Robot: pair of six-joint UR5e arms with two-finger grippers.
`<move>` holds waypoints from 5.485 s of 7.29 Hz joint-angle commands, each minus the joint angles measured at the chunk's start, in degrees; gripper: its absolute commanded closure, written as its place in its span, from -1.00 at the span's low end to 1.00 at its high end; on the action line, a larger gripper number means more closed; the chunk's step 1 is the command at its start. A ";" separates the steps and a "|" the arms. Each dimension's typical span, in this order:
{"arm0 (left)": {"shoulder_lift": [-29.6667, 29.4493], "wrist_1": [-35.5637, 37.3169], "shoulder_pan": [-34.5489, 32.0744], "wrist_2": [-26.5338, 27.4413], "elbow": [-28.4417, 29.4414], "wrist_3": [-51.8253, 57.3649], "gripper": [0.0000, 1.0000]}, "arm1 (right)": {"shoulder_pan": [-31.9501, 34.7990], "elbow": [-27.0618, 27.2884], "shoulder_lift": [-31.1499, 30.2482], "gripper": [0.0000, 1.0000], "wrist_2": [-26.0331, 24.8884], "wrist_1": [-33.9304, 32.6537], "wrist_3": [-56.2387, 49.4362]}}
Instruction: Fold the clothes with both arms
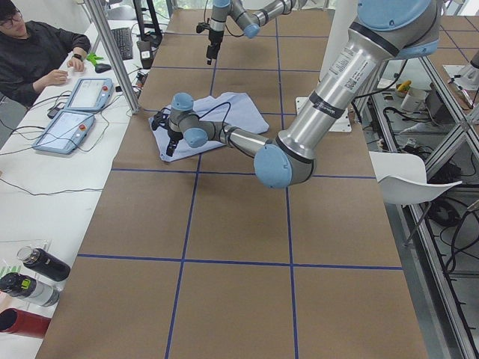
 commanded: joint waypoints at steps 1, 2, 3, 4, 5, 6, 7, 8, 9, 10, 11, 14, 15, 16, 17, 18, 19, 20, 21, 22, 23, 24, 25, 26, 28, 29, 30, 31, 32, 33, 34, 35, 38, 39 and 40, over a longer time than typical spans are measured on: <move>5.60 4.08 -0.18 -1.93 -10.59 -0.99 -1.00 | -6.32 0.01 2.27 -0.98 -6.41 -0.19 9.86; 7.71 7.85 0.00 -2.11 -15.85 -3.26 -1.00 | -8.44 -0.16 4.19 -0.96 -7.67 -3.06 12.33; 9.21 8.58 1.56 -2.11 -19.91 -13.29 -1.00 | -9.24 -0.34 6.12 -0.96 -9.07 -6.05 12.62; 11.31 8.67 5.32 -1.85 -24.73 -19.48 -1.00 | -9.25 -0.34 6.58 -0.97 -9.26 -6.25 12.53; 14.29 8.68 9.10 -1.50 -29.39 -23.11 -1.00 | -9.16 -0.25 6.41 -0.99 -9.44 -5.99 11.57; 15.97 8.59 13.40 -1.15 -33.10 -27.50 -1.00 | -9.07 -0.08 6.23 -1.00 -9.35 -5.82 8.26; 16.08 8.59 17.19 0.60 -35.13 -32.85 -1.00 | -7.07 -0.08 6.23 -1.00 -8.74 -5.99 2.31; 16.08 8.76 22.18 5.40 -36.29 -38.12 -1.00 | -4.36 -0.25 5.80 -1.00 -7.43 -6.42 -3.84; 16.08 8.76 25.54 7.36 -36.30 -41.13 -1.00 | -1.98 -0.51 4.84 -1.00 -5.77 -6.52 -9.30; 16.08 8.85 28.53 8.43 -36.30 -44.64 -1.00 | -0.30 -0.52 4.22 -1.00 -4.27 -6.34 -12.40; 16.16 8.94 31.61 11.83 -36.21 -46.68 -1.00 | -0.28 -0.52 3.78 -1.00 -4.26 -6.08 -12.78; 14.85 11.22 34.62 14.68 -35.42 -63.53 -0.99 | -0.28 -0.52 3.60 -1.00 -4.25 -5.64 -12.78; 14.67 11.31 34.89 14.76 -35.24 -64.19 -0.99 | -0.28 -0.52 3.60 -1.00 -4.25 -5.64 -12.69; 14.58 11.31 35.94 15.81 -34.11 -64.97 -0.99 | -0.28 -0.52 3.51 -1.00 -4.25 -5.64 -12.69; 12.67 11.31 36.82 16.51 -31.58 -65.16 -0.99 | -0.28 -0.52 3.42 -1.00 -4.25 -5.55 -12.69; 11.43 11.31 36.82 16.61 -30.33 -65.16 -0.99 | -0.28 -0.52 3.33 -1.00 -4.25 -5.55 -12.78; 11.33 11.31 36.82 16.61 -30.41 -65.16 -0.88 | -0.28 -0.52 3.33 -1.00 -4.25 -5.55 -12.69; 11.33 11.31 36.82 16.70 -30.41 -65.16 -0.61 | -0.28 -0.43 3.24 -1.00 -4.25 -5.55 -12.69; 10.89 11.31 36.82 17.13 -30.49 -65.16 -0.13 | -0.28 -0.43 3.16 -1.00 -4.25 -5.55 -12.69; 10.63 11.31 36.82 17.14 -30.50 -65.16 0.11 | -0.28 -0.34 3.16 -1.00 -4.25 -5.55 -12.69; 10.63 11.31 36.82 17.05 -30.58 -65.16 0.12 | -0.28 -0.34 3.16 -1.00 -4.25 -5.55 -12.69; 10.71 11.40 36.82 17.14 -30.58 -65.16 0.12 | -0.28 -0.25 3.07 -1.00 -4.25 -5.55 -12.69; 10.80 11.40 36.82 17.14 -30.58 -65.16 0.12 | -0.28 -0.25 3.07 -1.00 -4.17 -5.55 -12.69; 10.80 11.40 36.82 17.14 -30.41 -65.16 0.12 | -0.20 -0.16 3.07 -1.00 -4.17 -5.55 -12.61; 10.89 11.49 36.82 17.14 -30.41 -65.16 0.38 | -0.28 -0.08 3.07 -1.00 -4.17 -5.55 -12.43; 10.80 11.49 36.82 17.14 -30.49 -65.16 0.78 | -0.20 -0.08 3.07 -1.00 -4.08 -5.55 -12.43; 10.98 11.40 36.74 17.14 -30.50 -65.16 1.00 | -0.20 -0.08 3.07 -1.00 -4.08 -5.55 -12.34; 11.07 11.49 36.82 17.05 -30.93 -65.07 1.00 | -0.20 -0.08 2.89 -1.00 -4.08 -5.55 -12.43; 10.89 11.49 36.82 17.05 -31.46 -64.81 1.00 | -0.20 0.01 2.37 -1.00 -3.99 -5.46 -12.52; 11.41 11.40 36.91 16.96 -32.33 -64.28 1.00 | -0.20 0.10 2.28 -1.00 -3.99 -5.46 -12.26; 11.68 11.49 37.09 16.96 -34.43 -62.19 1.00 | -0.20 0.88 2.02 -1.00 -3.99 -5.46 -11.99; 14.47 11.49 37.18 17.14 -36.97 -59.82 1.00 | -0.28 1.93 1.14 -1.00 -3.90 -5.46 -11.99; 25.36 11.31 37.09 17.22 -43.85 -48.94 1.00 | -0.72 2.38 0.96 -1.00 -3.99 -5.55 -11.73; 26.70 11.23 37.00 17.22 -43.94 -44.81 1.00 | -0.81 2.38 1.05 -1.00 -3.99 -5.55 -11.73; 27.06 11.14 36.91 17.22 -43.94 -44.16 1.00 | -0.90 2.38 1.05 -1.00 -3.99 -5.55 -11.64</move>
